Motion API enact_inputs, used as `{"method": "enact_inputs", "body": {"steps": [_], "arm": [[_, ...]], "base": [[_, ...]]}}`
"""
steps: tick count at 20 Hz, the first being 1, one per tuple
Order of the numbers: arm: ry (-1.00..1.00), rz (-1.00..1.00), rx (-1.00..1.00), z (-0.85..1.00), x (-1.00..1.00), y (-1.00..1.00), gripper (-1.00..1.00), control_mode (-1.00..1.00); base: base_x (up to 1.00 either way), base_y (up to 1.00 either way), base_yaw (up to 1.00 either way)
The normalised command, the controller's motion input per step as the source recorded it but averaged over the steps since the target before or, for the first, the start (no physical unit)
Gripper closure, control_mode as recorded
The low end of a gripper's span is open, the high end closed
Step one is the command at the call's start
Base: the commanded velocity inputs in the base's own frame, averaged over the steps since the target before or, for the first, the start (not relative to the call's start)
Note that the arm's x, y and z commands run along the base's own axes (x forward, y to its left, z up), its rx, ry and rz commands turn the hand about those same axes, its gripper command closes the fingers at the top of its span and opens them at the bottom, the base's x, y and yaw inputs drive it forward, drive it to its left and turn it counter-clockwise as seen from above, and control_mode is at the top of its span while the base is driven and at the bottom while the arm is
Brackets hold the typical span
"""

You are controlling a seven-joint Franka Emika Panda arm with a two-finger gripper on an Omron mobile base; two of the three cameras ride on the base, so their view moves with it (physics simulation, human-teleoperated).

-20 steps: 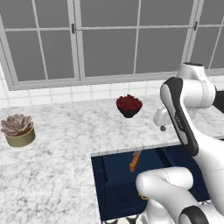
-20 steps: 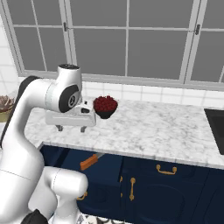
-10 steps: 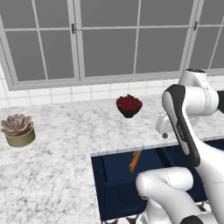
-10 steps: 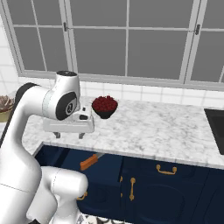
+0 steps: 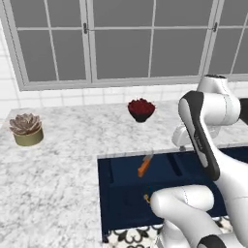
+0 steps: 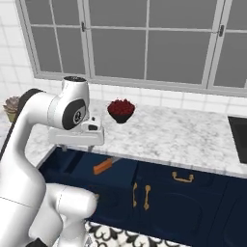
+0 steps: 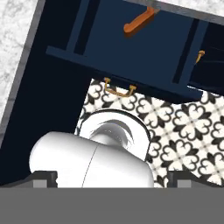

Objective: Pick up the knife from the drawer and place it on the cutting board. Then place the meat from the plate to the cutting board.

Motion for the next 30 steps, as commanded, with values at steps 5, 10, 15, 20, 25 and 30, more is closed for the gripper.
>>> {"method": "enact_inputs", "body": {"steps": [5, 10, 15, 20, 25, 30], "arm": [[0.0, 0.0, 0.0, 0.0, 0.0, 0.0, -1.0, 1.0], [0.0, 0.0, 0.0, 0.0, 0.0, 0.0, -1.0, 1.0], [0.0, 0.0, 0.0, 0.0, 0.0, 0.0, -1.0, 1.0], [0.0, 0.0, 0.0, 0.0, 0.0, 0.0, -1.0, 1.0], [0.0, 0.0, 0.0, 0.0, 0.0, 0.0, -1.0, 1.0], [0.0, 0.0, 0.0, 0.0, 0.0, 0.0, -1.0, 1.0]], "base": [[-0.2, -0.44, 0.32], [0.02, -0.66, 0.46], [-0.04, -0.91, 0.52], [0.05, -0.55, 0.45], [-0.03, -0.57, 0.47], [0.01, -0.58, 0.37]]}}
